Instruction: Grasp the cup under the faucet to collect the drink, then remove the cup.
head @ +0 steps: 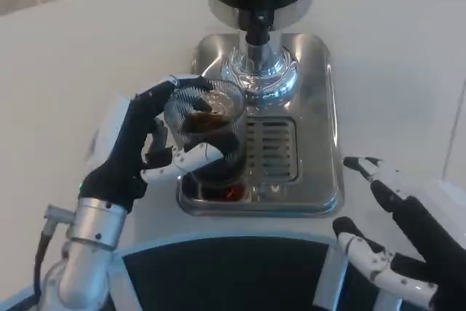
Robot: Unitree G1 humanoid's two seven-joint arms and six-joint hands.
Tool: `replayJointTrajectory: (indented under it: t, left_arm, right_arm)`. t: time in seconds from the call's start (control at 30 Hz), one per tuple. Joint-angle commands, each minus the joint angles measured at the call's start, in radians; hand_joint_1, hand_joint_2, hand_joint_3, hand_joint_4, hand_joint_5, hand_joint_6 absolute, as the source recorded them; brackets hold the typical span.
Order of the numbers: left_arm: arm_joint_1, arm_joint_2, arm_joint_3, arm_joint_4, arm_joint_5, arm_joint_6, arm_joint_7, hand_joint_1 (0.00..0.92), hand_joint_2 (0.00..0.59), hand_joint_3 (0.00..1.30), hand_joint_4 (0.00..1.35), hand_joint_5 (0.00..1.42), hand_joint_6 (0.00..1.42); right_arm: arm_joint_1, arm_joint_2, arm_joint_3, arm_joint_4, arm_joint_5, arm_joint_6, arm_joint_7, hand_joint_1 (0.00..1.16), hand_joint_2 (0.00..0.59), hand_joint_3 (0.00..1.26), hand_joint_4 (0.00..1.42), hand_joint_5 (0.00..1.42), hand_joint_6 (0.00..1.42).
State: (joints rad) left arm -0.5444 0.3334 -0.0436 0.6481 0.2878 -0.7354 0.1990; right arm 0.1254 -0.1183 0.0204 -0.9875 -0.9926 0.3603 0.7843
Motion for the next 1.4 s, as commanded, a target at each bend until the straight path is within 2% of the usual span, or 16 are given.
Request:
replayJointTrajectory:
  t: [0.03, 0.47, 0.97, 1.1, 1.4]
  left_arm:
    - [0.045, 0.034, 0.039, -0.064, -0.049, -0.062, -0.039, 0.575, 0.101, 0.96, 1.15, 1.36, 1.42]
    - [0.167, 0.090, 0.111, -0.184, -0.147, -0.117, -0.169, 0.580, 0.095, 0.96, 1.17, 1.36, 1.42]
    - [0.275, 0.106, 0.173, -0.339, -0.245, -0.127, -0.293, 0.577, 0.088, 0.96, 1.17, 1.36, 1.42]
    - [0.307, 0.114, 0.183, -0.377, -0.275, -0.134, -0.327, 0.579, 0.084, 0.96, 1.17, 1.36, 1.42]
    - [0.377, 0.119, 0.207, -0.443, -0.325, -0.153, -0.397, 0.585, 0.081, 0.96, 1.17, 1.36, 1.42]
  right_arm:
    - [-0.022, -0.018, -0.009, 0.009, 0.011, 0.012, -0.007, 0.41, 0.494, 0.04, 0.00, 0.00, 0.00]
    - [-0.101, -0.074, 0.001, 0.010, 0.001, 0.024, 0.021, 0.40, 0.494, 0.04, 0.00, 0.00, 0.00]
    - [-0.135, -0.116, 0.006, 0.002, 0.003, 0.013, 0.027, 0.39, 0.494, 0.04, 0.00, 0.00, 0.00]
    - [-0.137, -0.120, 0.021, 0.000, -0.005, 0.009, 0.030, 0.39, 0.495, 0.04, 0.00, 0.00, 0.00]
    - [-0.135, -0.122, 0.107, -0.002, -0.064, -0.029, 0.040, 0.40, 0.501, 0.03, 0.00, 0.00, 0.00]
